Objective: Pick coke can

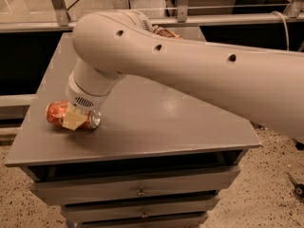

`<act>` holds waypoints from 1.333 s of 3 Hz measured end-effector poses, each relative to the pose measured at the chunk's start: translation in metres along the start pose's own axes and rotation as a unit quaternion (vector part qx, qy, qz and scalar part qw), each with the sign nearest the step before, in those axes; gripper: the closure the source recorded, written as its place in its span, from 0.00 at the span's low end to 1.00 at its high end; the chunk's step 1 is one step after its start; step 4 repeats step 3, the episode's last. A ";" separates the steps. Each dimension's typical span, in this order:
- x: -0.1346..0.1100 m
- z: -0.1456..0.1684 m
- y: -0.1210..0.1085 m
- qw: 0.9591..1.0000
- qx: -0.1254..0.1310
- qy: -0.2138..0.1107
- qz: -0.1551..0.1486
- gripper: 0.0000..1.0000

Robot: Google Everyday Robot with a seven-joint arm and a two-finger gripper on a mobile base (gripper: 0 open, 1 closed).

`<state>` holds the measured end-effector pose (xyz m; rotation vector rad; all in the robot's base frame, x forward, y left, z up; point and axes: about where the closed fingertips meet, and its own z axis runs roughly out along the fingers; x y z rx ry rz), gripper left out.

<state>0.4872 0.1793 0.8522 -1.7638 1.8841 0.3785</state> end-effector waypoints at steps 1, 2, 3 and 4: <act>-0.006 -0.014 -0.014 1.000 0.011 -0.018 0.002 0.78; -0.023 -0.055 -0.031 0.997 0.028 -0.067 -0.006 0.99; -0.024 -0.107 -0.051 0.990 0.031 -0.140 -0.007 1.00; -0.024 -0.107 -0.051 0.990 0.031 -0.140 -0.007 1.00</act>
Offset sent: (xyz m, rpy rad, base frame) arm 0.0298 -0.0458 0.1478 0.3244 -0.1400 0.0538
